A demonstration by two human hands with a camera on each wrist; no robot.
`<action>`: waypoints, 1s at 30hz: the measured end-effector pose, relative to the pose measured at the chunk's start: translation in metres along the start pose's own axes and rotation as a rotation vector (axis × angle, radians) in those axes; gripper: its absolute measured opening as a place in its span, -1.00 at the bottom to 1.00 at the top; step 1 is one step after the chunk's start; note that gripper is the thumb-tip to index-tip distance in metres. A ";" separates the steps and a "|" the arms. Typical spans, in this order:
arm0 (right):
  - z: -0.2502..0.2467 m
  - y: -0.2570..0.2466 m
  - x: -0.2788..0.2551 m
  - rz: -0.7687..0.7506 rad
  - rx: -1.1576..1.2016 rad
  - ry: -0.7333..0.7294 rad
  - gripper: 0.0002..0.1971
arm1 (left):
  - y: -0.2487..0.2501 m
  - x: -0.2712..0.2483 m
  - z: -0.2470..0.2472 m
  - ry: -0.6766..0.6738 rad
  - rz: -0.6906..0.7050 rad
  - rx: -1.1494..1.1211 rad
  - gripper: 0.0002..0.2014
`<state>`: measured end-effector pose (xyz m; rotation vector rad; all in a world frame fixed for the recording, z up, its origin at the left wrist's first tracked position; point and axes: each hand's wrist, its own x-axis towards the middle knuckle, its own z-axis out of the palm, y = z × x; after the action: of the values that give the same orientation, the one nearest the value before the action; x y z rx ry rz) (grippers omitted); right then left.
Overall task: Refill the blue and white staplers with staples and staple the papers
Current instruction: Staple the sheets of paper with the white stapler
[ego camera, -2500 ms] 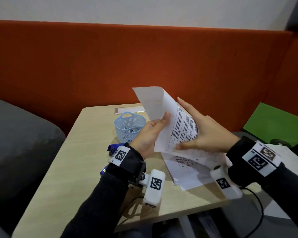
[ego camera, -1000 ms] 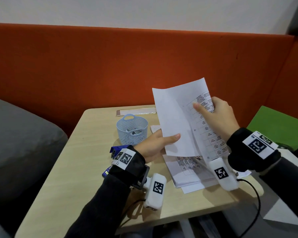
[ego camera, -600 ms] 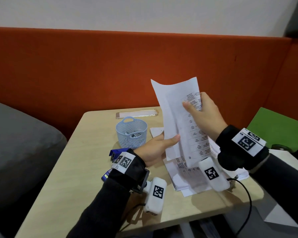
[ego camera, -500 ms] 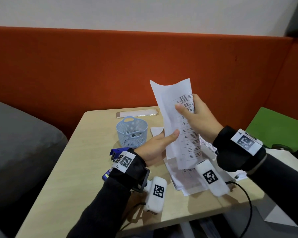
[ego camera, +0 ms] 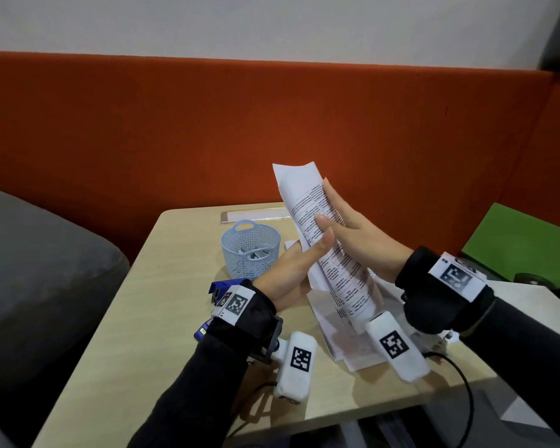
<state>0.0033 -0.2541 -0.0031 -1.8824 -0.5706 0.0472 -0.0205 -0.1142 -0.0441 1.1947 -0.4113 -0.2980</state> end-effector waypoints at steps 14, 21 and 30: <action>-0.011 0.000 0.003 0.038 0.022 0.217 -0.50 | -0.003 0.006 -0.012 0.284 0.038 0.028 -0.75; -0.004 0.012 -0.024 -0.001 -0.171 0.124 -0.48 | 0.000 0.009 -0.017 0.377 0.198 -0.138 -0.77; -0.012 0.001 -0.046 -0.071 -0.437 0.149 -0.61 | 0.027 0.000 -0.022 0.401 0.274 -0.136 -0.52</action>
<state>-0.0330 -0.2831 -0.0106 -2.2615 -0.5771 -0.2832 -0.0105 -0.0869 -0.0253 1.0196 -0.1959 0.1484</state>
